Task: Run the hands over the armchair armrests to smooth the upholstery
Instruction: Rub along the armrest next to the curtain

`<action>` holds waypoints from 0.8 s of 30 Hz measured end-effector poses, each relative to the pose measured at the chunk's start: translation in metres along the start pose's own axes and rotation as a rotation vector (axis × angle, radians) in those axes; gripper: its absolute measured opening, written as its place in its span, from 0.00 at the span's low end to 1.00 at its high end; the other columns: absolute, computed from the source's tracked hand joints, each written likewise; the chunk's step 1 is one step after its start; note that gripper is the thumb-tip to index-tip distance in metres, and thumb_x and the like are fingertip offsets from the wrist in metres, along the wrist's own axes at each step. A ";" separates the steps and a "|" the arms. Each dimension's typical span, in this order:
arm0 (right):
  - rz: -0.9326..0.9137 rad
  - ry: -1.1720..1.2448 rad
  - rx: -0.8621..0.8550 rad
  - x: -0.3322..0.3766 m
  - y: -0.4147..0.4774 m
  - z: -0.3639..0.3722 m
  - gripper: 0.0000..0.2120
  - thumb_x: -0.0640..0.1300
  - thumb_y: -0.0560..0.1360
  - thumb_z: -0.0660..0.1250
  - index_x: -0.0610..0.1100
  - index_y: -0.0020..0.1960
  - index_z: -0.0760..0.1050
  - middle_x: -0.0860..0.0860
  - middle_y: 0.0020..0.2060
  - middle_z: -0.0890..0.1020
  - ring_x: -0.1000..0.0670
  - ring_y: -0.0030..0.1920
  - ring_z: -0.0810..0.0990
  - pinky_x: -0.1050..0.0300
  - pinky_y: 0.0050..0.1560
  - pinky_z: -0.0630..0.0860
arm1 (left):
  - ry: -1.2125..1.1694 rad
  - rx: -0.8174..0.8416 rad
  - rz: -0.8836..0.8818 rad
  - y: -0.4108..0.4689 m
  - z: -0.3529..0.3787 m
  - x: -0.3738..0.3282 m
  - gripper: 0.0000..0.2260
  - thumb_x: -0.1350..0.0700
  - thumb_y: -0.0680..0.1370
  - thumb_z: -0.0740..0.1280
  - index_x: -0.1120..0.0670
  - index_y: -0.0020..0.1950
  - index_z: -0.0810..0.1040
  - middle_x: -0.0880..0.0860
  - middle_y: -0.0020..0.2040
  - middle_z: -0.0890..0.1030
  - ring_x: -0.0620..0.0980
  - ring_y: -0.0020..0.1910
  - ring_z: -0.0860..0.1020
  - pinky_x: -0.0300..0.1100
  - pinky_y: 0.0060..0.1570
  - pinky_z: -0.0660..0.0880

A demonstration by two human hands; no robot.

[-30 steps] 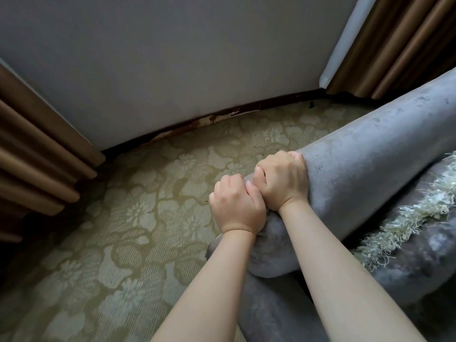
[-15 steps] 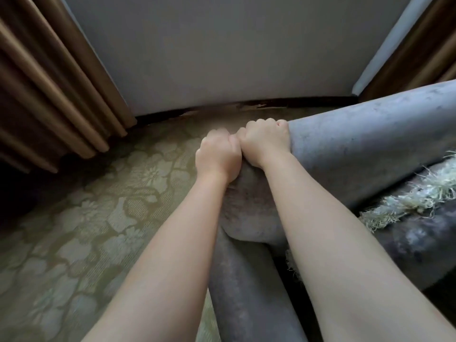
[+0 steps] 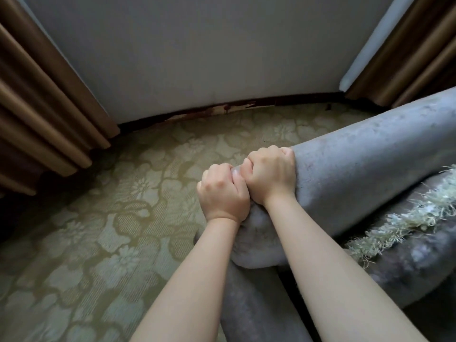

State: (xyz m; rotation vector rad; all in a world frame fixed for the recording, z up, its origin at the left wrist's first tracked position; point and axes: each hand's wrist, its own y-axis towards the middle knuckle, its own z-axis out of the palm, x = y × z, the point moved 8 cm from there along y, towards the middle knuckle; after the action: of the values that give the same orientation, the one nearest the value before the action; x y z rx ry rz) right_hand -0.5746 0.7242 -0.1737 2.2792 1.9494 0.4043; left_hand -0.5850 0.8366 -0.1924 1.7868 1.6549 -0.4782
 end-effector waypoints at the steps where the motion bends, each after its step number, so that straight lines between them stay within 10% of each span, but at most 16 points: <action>1: 0.002 -0.003 0.003 0.001 0.000 0.000 0.27 0.52 0.68 0.40 0.44 0.37 0.77 0.47 0.36 0.80 0.45 0.42 0.73 0.51 0.50 0.60 | -0.006 0.010 0.007 0.000 0.000 0.000 0.25 0.46 0.71 0.45 0.60 0.42 0.77 0.58 0.42 0.78 0.59 0.43 0.73 0.50 0.43 0.67; 24: 0.060 0.111 -0.055 0.002 0.000 -0.016 0.15 0.48 0.68 0.54 0.45 0.31 0.77 0.50 0.30 0.79 0.46 0.34 0.78 0.51 0.47 0.66 | 0.301 0.395 0.467 0.017 -0.005 -0.026 0.14 0.50 0.73 0.54 0.56 0.33 0.73 0.54 0.32 0.74 0.54 0.27 0.74 0.41 0.22 0.69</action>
State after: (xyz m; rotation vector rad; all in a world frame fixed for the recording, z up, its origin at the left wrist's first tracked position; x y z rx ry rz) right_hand -0.5788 0.7248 -0.1587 2.3318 1.8974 0.5954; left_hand -0.5727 0.8206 -0.1684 2.5575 1.3171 -0.3482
